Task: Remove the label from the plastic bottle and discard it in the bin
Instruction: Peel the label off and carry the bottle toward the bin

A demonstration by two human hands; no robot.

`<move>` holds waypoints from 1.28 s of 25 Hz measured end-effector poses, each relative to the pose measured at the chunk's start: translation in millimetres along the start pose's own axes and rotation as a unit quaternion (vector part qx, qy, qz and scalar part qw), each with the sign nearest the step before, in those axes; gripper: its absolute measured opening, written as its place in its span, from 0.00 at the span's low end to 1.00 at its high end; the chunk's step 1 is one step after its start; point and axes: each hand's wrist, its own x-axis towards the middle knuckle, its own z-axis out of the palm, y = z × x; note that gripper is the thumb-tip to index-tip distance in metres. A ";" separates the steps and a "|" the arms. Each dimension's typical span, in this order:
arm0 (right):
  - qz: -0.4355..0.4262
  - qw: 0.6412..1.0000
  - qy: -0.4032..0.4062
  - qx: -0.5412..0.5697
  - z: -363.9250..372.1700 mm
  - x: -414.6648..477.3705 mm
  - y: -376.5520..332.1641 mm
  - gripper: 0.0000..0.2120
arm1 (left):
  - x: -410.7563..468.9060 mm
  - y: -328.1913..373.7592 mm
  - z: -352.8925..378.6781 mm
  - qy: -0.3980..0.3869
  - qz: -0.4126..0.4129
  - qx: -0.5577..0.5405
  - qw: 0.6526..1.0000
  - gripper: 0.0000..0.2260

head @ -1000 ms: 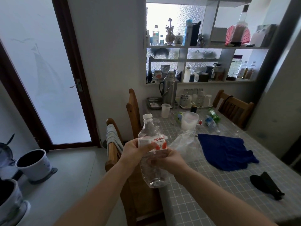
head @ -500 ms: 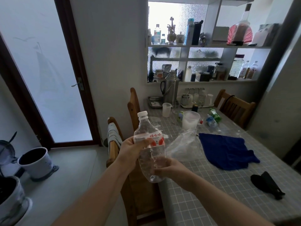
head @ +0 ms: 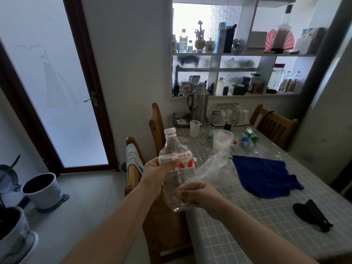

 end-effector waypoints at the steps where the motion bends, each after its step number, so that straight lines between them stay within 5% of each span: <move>1: -0.001 1.000 0.003 0.004 0.1 1.0 -1.5 0.04 | 0.3 -0.1 0.6 0.014 0.006 0.007 1.000 0.06; 4: -0.003 1.000 -0.004 0.011 0.1 2.1 -6.0 0.03 | 2.4 4.0 2.3 0.032 -0.008 0.037 0.999 0.09; 8: -0.005 0.999 -0.009 0.034 5.3 1.2 -8.6 0.03 | 0.0 12.3 -0.7 -0.048 -0.021 0.017 0.998 0.27; 10: -0.007 0.999 -0.011 0.043 10.6 0.8 -9.5 0.04 | -4.6 11.6 -2.5 -0.075 -0.003 0.004 0.997 0.26; 16: -0.004 1.000 -0.029 0.007 31.3 1.6 -5.3 0.13 | -22.8 13.2 -11.4 0.019 0.044 0.012 0.999 0.06; 22: -0.026 0.990 -0.129 -0.044 30.8 3.0 -31.2 0.22 | -41.5 24.2 -34.5 0.056 0.041 0.049 0.996 0.13; 24: -0.079 0.994 -0.081 -0.014 19.7 9.8 -57.7 0.28 | -49.5 24.6 -41.7 0.061 0.034 0.083 0.994 0.13; 28: -0.168 0.979 -0.106 -0.055 17.8 26.5 -107.5 0.18 | -63.2 20.5 -44.1 0.071 -0.005 0.115 0.991 0.19; 32: -0.169 0.966 -0.145 -0.130 30.8 36.7 -121.9 0.12 | -79.4 18.4 -47.7 0.100 -0.006 0.127 0.987 0.13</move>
